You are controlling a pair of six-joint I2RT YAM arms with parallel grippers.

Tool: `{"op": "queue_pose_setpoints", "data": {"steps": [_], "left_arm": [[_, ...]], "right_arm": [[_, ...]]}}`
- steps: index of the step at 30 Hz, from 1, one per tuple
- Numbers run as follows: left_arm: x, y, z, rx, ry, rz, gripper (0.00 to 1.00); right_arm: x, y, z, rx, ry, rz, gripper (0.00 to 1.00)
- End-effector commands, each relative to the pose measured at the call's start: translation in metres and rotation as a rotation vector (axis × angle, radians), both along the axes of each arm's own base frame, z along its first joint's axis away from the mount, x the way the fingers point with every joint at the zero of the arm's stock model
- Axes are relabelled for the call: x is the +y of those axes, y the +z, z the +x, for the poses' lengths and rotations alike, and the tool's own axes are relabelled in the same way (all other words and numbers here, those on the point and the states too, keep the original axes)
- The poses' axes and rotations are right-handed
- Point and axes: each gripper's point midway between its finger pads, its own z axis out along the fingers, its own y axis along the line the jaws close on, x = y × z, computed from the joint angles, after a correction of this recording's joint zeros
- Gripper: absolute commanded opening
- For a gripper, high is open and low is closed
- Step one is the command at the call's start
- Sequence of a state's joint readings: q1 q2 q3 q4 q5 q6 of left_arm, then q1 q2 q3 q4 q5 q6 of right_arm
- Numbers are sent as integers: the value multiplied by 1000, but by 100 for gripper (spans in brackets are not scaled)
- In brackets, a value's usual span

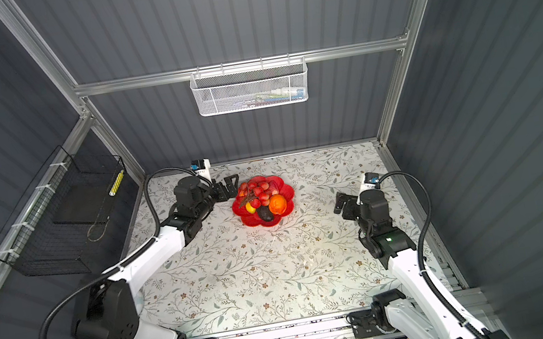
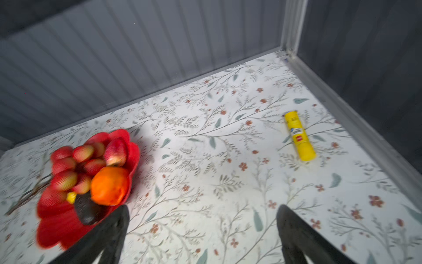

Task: Arrange fruit in a fruit bowl
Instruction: Place the fruits in the fruit bowl, then reset both arms

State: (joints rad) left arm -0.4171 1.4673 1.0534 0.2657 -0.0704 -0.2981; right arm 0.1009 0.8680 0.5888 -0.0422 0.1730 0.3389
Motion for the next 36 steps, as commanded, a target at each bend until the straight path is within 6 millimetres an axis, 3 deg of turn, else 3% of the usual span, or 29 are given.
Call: {"op": "queue_pose_setpoints", "data": {"steps": [1,4,7,11,13,16,18,21,23,31,36], "left_arm": [[61,-12,-11,-30,250,246,100],[106,-24,-37,-61,411,399,100],[146,-51,-65,-64,534,462,100],[193,-110,-78,15,589,378,100],[210,-134,-80,35,622,368,100],[217,-168,-73,67,623,351,100],[216,-171,-61,44,613,345,100],[224,-190,-48,63,613,322,100],[217,-202,-44,64,564,339,100],[215,-208,-32,120,565,377,100],[216,-208,-32,115,566,377,100]], "right_arm": [[-32,-3,15,-77,-85,-89,99],[-58,-28,25,-81,-150,-138,99],[-70,-59,35,-59,-161,-131,99],[-68,-69,41,-128,-125,-169,99],[-53,-71,45,-153,-39,-171,99],[-25,-85,48,-187,97,-226,99],[-13,-83,52,-204,122,-286,99],[-22,-87,54,-157,69,-275,99],[-27,-85,54,-169,34,-276,99],[-31,-84,50,-179,-19,-298,99],[-32,-88,58,-141,19,-253,99]]}}
